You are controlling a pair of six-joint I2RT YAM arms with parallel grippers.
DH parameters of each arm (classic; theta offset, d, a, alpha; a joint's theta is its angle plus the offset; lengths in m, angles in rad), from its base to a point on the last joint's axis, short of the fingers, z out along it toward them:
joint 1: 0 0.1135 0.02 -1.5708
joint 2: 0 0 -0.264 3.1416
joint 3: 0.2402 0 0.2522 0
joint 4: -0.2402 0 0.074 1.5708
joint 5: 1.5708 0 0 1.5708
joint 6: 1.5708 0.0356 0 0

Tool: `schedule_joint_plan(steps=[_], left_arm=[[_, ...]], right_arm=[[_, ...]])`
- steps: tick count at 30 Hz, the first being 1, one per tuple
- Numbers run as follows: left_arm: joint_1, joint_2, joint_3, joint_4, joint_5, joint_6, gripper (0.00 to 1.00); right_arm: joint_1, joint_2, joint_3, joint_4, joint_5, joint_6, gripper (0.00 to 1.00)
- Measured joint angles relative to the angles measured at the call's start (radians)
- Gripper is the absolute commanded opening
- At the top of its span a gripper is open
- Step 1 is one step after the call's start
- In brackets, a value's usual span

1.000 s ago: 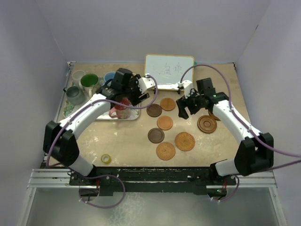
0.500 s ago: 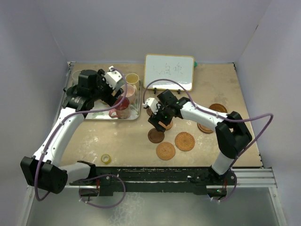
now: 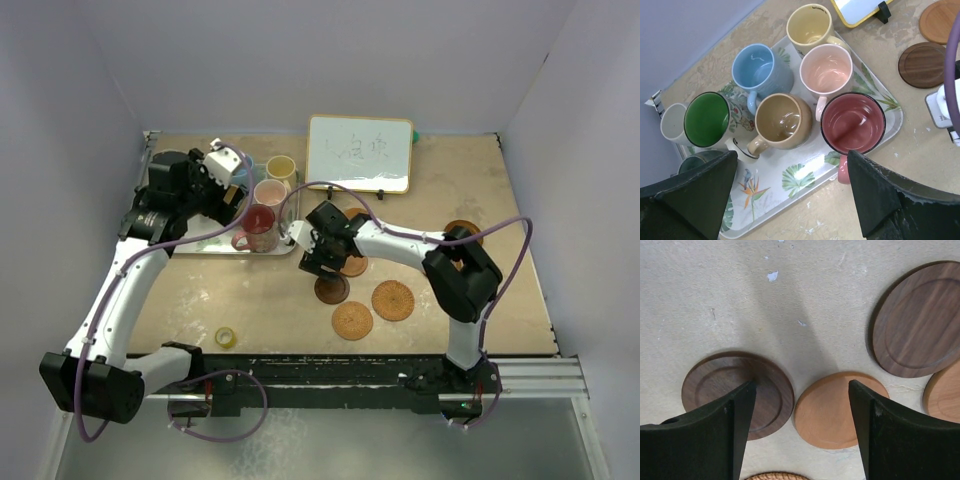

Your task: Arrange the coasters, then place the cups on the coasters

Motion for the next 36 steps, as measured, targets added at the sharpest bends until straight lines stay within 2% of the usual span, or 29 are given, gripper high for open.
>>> schedule_joint_plan(steps=[15,26,36], left_arm=[[0.006,-0.034,-0.052,0.023,-0.002,-0.006,0.87],[0.013,-0.053,-0.063,0.031,-0.012,-0.011,0.87],[0.013,-0.054,-0.071,0.045,-0.012,-0.011,0.87]], right_arm=[[0.009,0.037,0.031,0.016,0.105,-0.037,0.67],[-0.037,0.099,0.124,0.018,0.175,-0.046,0.65],[-0.069,0.116,0.127,0.003,0.190,-0.065,0.64]])
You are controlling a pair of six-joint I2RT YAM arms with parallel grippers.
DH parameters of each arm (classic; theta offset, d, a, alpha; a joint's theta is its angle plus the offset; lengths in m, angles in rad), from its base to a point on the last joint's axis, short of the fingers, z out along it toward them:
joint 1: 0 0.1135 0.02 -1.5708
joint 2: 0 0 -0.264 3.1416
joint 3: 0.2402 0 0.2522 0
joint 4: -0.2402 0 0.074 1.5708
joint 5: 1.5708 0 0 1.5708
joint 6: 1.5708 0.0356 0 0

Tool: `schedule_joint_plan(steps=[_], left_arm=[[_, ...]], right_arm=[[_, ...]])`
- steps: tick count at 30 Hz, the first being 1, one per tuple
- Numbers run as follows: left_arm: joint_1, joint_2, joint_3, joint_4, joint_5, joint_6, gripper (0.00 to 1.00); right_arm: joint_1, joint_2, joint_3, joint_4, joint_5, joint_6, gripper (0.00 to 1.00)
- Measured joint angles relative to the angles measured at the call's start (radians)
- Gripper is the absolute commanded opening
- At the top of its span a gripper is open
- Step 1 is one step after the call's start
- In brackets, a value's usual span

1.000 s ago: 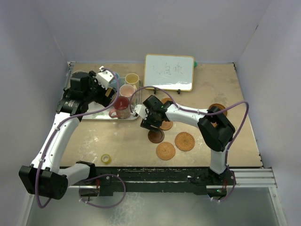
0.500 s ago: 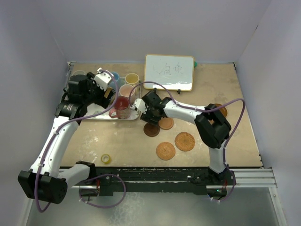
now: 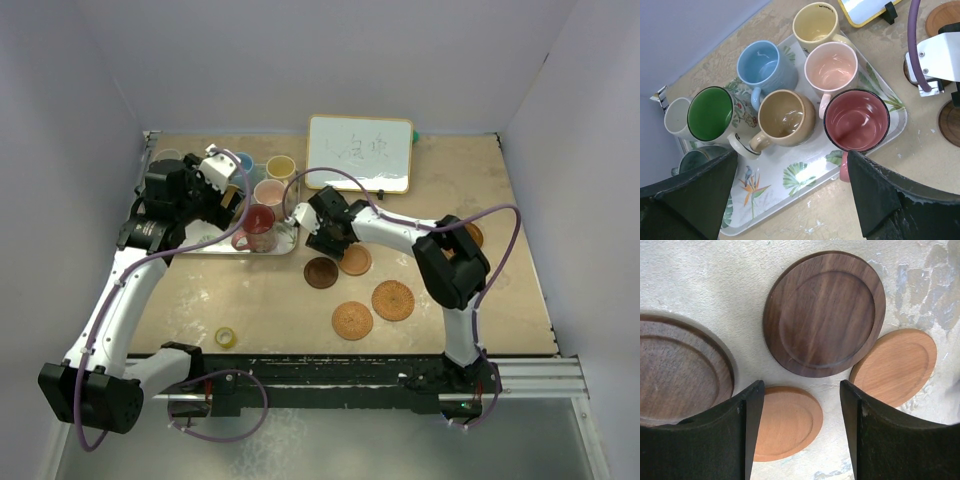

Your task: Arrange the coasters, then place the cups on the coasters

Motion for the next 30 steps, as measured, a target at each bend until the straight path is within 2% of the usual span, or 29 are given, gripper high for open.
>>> schedule_joint_plan(steps=[15,30], left_arm=[[0.000,-0.018,-0.018,0.012,-0.006,0.000,0.88],[0.007,-0.021,-0.019,0.015,-0.007,0.000,0.88]], right_arm=[[0.002,-0.079,0.002,-0.032,-0.154,0.054,0.70],[0.028,-0.005,0.011,-0.040,-0.146,0.058,0.70]])
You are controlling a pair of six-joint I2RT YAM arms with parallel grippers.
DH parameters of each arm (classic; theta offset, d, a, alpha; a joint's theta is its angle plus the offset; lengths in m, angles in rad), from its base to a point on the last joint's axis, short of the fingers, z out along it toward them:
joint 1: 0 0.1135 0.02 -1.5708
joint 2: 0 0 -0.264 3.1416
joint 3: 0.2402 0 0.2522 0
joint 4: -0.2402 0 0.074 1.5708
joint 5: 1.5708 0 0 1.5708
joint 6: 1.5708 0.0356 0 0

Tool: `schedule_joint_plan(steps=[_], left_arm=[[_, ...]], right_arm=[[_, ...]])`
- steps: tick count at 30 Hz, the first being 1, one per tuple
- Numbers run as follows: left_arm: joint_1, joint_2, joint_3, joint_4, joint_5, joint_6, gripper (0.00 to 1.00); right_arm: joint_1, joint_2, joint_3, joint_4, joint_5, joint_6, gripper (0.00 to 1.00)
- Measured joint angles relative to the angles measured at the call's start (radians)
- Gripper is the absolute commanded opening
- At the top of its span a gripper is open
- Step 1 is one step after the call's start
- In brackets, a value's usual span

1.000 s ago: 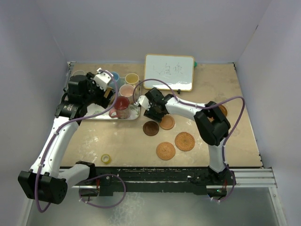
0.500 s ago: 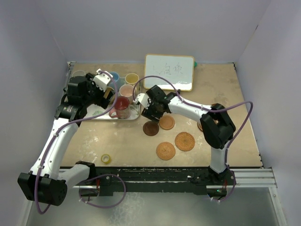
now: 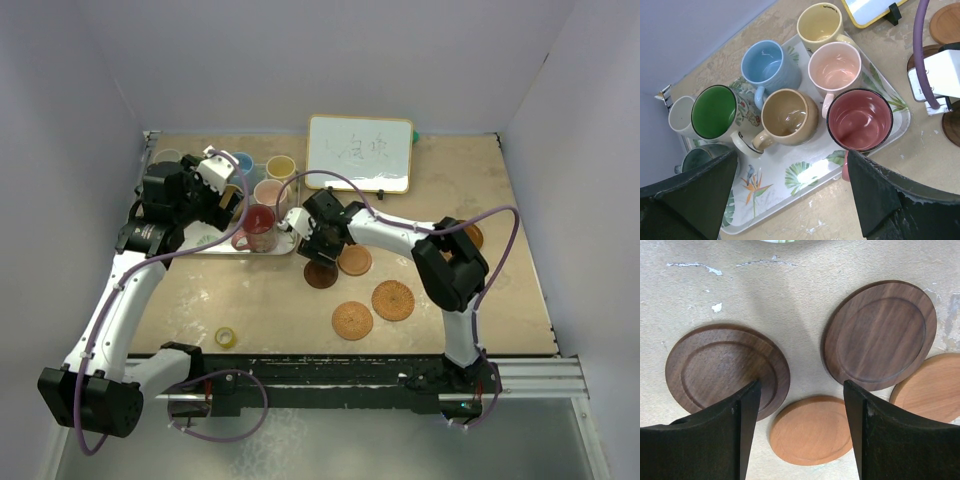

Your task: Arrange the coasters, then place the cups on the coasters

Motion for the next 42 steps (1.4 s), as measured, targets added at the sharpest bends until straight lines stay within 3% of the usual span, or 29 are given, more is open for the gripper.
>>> schedule_joint_plan(steps=[26,42], left_arm=[[0.001,-0.001,-0.014,0.002,0.000,0.001,0.88],[0.001,-0.001,-0.014,0.003,0.009,0.001,0.88]], right_arm=[[-0.098,0.053,0.080,-0.002,0.090,-0.043,0.70],[-0.153,0.042,0.131,-0.095,0.019,-0.021,0.72]])
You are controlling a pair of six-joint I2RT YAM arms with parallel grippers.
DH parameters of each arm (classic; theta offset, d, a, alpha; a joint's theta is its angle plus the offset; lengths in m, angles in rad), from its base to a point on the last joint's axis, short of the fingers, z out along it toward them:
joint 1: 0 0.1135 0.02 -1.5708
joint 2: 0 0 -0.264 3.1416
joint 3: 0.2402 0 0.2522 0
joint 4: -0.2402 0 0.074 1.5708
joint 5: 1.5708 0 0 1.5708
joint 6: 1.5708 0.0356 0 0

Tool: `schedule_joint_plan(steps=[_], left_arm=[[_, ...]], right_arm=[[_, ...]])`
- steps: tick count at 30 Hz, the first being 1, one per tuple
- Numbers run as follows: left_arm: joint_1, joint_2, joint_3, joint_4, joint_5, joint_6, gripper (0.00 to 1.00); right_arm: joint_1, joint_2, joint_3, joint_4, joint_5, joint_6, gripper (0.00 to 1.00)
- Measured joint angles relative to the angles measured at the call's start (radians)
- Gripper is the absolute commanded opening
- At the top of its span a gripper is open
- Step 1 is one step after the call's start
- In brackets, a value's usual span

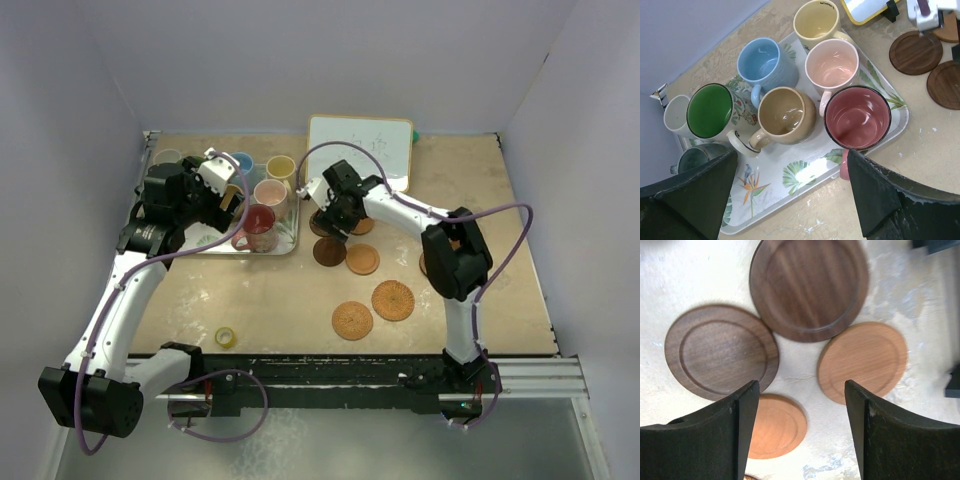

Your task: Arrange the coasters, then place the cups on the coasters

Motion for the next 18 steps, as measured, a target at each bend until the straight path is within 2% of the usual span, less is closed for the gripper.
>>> schedule_joint_plan(steps=[6,11,18], left_arm=[[0.000,0.000,-0.001,0.000,0.000,0.000,0.88],[0.000,-0.002,-0.001,0.000,0.000,0.000,0.88],[0.000,-0.006,-0.001,0.000,0.004,0.000,0.88]], right_arm=[[-0.021,0.014,0.118,0.006,-0.009,0.053,0.72],[-0.033,0.092,0.209,0.018,-0.005,0.084,0.72],[-0.046,0.187,0.244,0.012,0.002,0.103,0.72]])
